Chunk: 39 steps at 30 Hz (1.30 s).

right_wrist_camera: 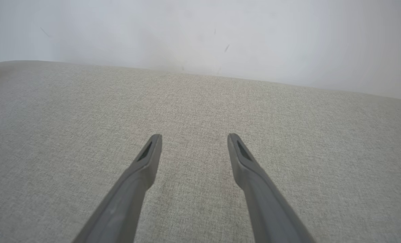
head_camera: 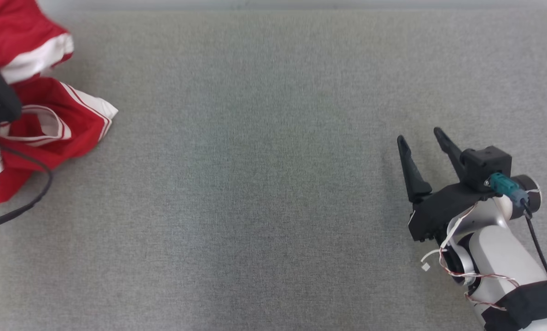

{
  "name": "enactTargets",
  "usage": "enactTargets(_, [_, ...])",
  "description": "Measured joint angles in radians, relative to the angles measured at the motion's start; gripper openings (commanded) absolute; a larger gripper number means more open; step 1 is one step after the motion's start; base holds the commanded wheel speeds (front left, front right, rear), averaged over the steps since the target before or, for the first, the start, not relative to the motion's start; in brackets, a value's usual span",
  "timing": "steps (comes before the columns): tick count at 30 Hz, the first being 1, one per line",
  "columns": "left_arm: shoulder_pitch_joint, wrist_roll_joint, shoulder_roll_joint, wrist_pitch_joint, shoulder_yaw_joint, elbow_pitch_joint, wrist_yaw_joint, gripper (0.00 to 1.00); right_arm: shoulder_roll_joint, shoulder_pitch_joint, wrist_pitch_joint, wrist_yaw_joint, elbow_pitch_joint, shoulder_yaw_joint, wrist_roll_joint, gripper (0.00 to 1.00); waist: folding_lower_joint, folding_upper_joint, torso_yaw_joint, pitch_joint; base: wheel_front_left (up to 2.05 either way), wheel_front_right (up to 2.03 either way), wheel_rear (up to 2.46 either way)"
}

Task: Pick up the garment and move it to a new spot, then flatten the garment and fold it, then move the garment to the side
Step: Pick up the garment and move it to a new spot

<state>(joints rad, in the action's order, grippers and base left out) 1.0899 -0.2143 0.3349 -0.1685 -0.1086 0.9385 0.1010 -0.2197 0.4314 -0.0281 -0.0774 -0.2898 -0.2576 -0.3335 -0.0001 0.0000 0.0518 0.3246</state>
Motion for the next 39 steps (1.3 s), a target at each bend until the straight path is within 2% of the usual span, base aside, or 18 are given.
enactTargets(6, [0.002,-0.006,-0.045,0.053,-0.025,-0.063,0.015,0.00,0.018,-0.022,-0.013,0.007,-0.032,-0.001,-0.013,1.00,0.0000,0.0000,-0.005,-0.050,0.00,0.00,0.00])
enactTargets(17, [-0.023,-0.016,-0.158,0.098,-0.147,-0.223,0.024,0.00,0.032,-0.058,-0.040,0.007,-0.067,0.006,-0.035,1.00,0.0000,0.0000,-0.039,-0.111,0.00,0.00,0.00])
enactTargets(28, [-0.215,-0.141,-0.229,0.097,-0.368,-0.395,0.024,0.00,0.032,-0.105,-0.062,0.008,-0.087,0.022,-0.044,1.00,-0.0001,0.0000,-0.105,-0.153,0.00,0.00,0.00])
enactTargets(34, [-0.300,-0.160,-0.276,0.079,-0.482,-0.391,0.024,0.00,0.021,-0.117,-0.070,0.008,-0.082,0.033,-0.052,1.00,-0.0001,0.0000,-0.126,-0.151,0.00,0.00,0.00])
enactTargets(39, [-0.364,-0.141,-0.279,0.072,-0.572,-0.342,0.024,0.00,0.034,-0.113,-0.070,0.009,-0.084,0.022,-0.052,1.00,0.0001,0.0000,-0.139,-0.145,0.00,0.00,0.00])
